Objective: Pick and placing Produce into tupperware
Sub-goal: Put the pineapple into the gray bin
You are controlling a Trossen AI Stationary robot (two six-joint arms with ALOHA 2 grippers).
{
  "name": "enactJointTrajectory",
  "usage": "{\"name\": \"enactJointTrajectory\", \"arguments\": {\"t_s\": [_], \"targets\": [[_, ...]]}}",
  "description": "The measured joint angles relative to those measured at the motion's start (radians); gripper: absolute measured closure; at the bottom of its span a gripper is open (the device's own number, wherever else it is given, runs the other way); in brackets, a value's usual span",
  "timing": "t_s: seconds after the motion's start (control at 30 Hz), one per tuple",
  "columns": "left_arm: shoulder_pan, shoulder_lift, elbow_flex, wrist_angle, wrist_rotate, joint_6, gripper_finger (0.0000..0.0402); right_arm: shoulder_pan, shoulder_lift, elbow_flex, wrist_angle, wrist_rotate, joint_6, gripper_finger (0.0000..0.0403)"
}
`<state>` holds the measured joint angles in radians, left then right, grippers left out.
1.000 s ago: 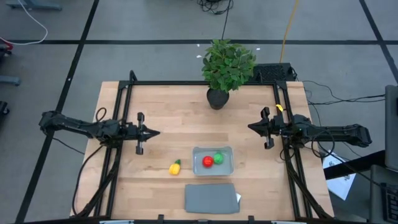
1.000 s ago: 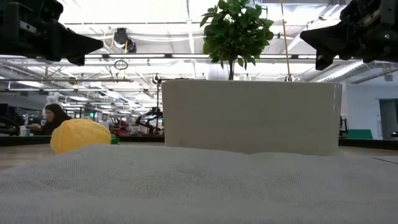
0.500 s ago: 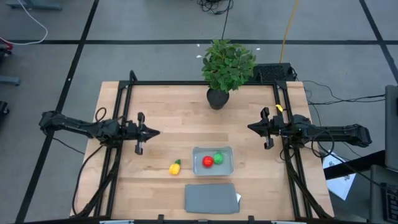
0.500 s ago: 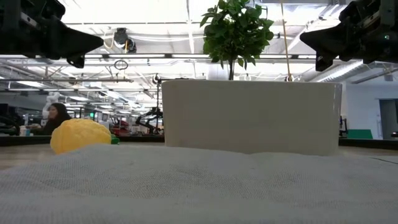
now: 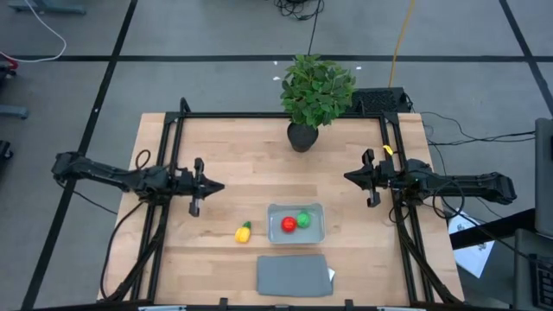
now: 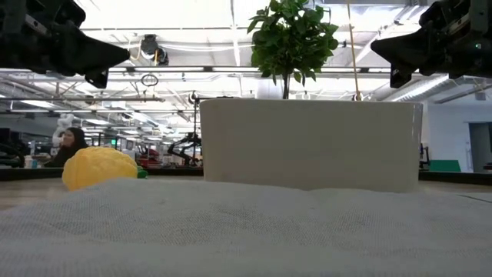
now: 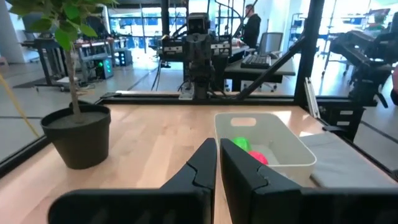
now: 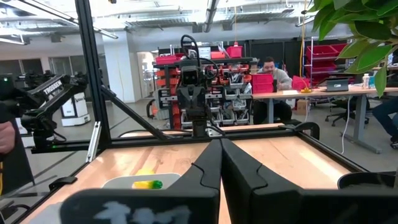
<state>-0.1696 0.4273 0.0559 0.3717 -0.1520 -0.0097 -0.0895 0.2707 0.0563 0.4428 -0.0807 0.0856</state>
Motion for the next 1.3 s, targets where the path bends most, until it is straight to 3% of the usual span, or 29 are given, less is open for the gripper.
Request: {"name": "enactJointTrajectory", "arguments": {"t_s": [1.3], "targets": [[0.0,0.012,0.0,0.013,-0.006,0.014,0.0376,0.0,0.0,0.0,-0.008,-0.003,0.004,0.0403]]}}
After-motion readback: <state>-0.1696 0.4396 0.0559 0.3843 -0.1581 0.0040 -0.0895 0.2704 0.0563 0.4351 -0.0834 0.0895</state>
